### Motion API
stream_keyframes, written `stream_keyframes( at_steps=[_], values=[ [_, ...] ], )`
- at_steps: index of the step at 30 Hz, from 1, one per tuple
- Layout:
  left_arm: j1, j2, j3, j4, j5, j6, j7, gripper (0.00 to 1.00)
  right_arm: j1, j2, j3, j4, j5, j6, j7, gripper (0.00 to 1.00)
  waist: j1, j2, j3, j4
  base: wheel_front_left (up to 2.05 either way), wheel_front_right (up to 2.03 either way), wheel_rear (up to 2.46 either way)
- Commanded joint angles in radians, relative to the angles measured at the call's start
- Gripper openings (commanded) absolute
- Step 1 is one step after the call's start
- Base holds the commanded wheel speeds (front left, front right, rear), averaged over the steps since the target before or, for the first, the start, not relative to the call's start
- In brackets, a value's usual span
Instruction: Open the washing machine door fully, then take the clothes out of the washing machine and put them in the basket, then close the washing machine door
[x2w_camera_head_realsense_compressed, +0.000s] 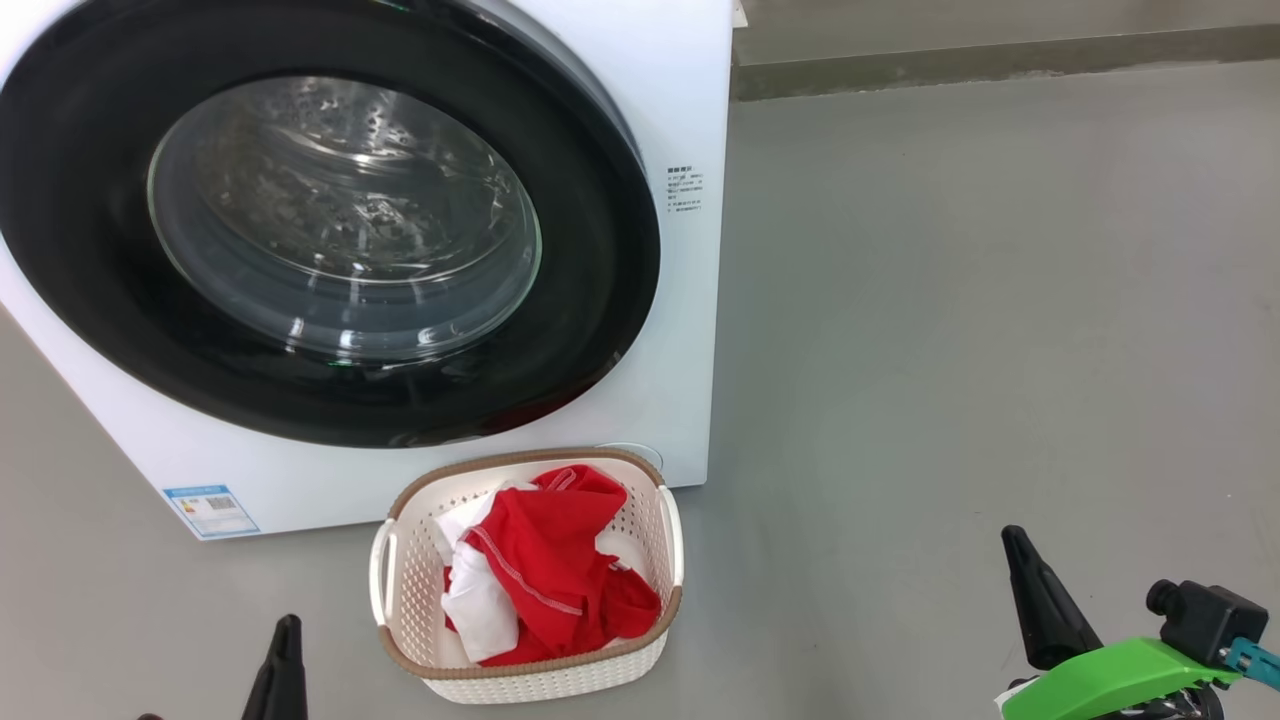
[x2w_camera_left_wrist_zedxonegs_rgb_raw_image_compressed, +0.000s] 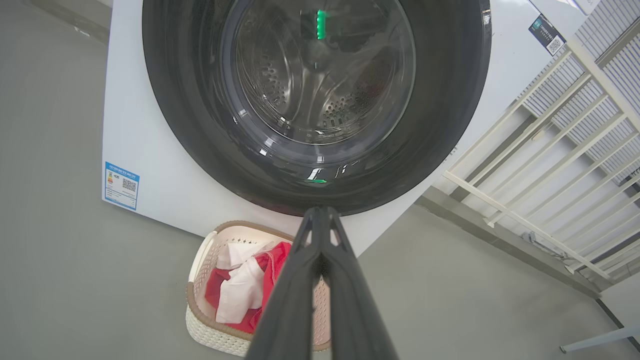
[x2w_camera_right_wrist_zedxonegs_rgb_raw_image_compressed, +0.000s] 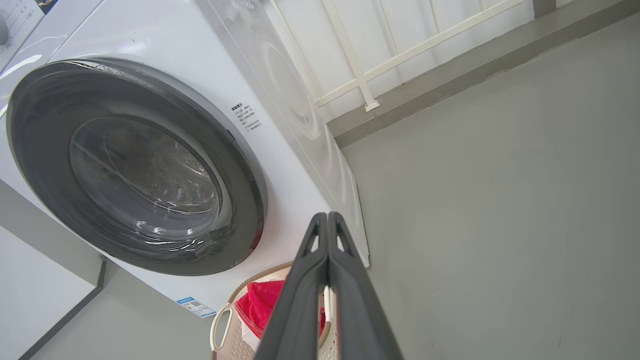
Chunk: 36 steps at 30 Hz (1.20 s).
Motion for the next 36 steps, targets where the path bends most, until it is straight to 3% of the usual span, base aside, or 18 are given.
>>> stream_keyframes(
  at_steps=[1, 36],
  values=[
    [-0.046, 0.014, 0.01, -0.018, -0.019, -0.012, 0.004, 0.0, -0.052, -0.004, -0.002, -0.029, 0.02, -0.001, 0.006, 0.0, -0.0001, 0.0, 0.0, 0.0, 0.0, 0.0, 0.0],
    [-0.106, 0.018, 0.016, 0.019, -0.427, -0.024, 0.108, 0.0, -0.082, -0.002, -0.048, -0.037, 0.414, -0.002, 0.112, 0.0, -0.0001, 0.0, 0.017, 0.016, 0.0, 0.0, 0.0]
  ],
)
